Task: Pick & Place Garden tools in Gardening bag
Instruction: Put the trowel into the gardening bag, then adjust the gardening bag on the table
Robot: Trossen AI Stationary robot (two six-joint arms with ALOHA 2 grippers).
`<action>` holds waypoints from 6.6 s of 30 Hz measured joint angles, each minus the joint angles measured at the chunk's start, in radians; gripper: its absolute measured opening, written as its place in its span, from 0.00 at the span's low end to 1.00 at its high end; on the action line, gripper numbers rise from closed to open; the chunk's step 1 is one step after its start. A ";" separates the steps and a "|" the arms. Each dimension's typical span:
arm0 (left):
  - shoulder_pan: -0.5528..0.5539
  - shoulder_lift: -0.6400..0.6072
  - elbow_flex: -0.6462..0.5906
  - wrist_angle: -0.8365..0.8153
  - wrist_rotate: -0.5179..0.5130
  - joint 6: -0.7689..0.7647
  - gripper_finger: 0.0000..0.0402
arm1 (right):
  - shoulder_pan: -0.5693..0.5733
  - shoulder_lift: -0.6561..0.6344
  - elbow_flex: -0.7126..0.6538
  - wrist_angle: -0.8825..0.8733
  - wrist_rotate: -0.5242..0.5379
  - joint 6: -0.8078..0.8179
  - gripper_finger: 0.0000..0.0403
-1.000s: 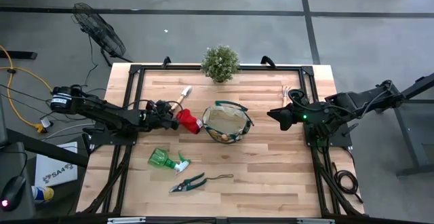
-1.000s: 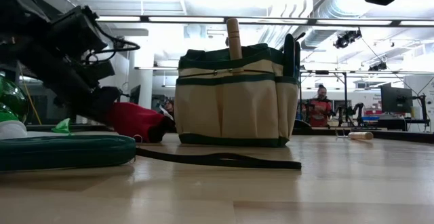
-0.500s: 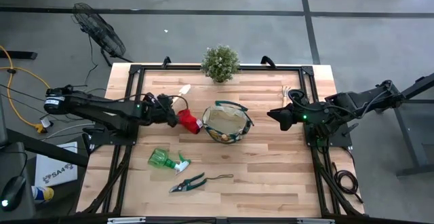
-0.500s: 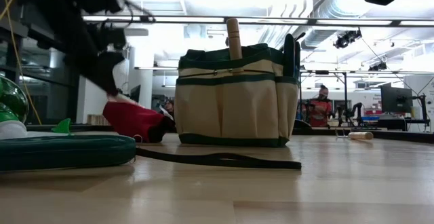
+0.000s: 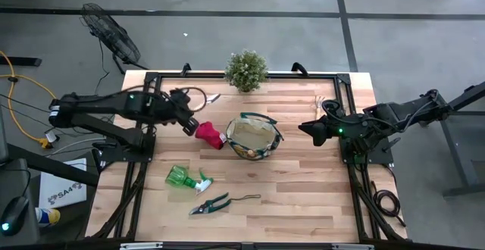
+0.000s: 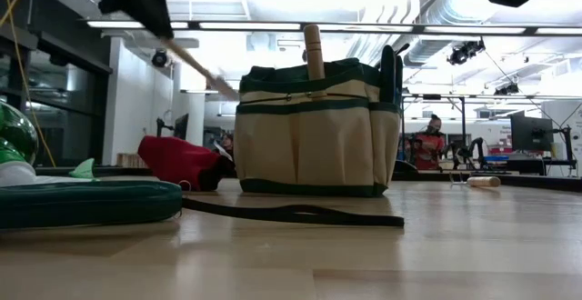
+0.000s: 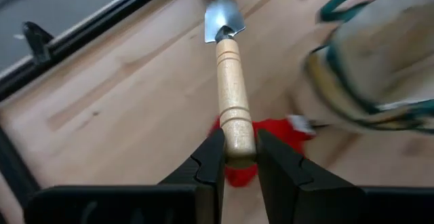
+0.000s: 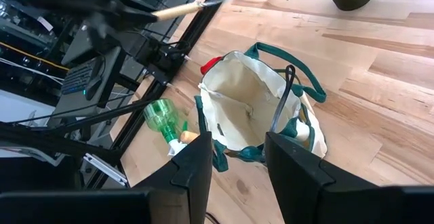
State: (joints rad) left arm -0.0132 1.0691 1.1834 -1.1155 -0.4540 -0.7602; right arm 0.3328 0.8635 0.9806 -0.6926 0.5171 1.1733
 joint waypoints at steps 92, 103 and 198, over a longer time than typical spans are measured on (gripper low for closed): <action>-0.147 0.669 0.781 -0.377 0.479 -0.266 0.14 | 0.000 0.000 0.000 0.008 0.001 -0.027 0.32; -0.123 0.686 0.781 -0.425 0.500 -0.274 0.14 | 0.000 0.000 0.000 0.008 0.001 -0.027 0.32; 0.009 0.750 0.823 -0.393 0.226 -0.101 0.24 | 0.000 0.000 0.000 0.015 0.001 -0.027 0.32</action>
State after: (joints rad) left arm -0.0041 1.8187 2.0064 -1.5089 -0.2279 -0.8607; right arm 0.3331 0.8631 0.9810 -0.6777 0.5179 1.1463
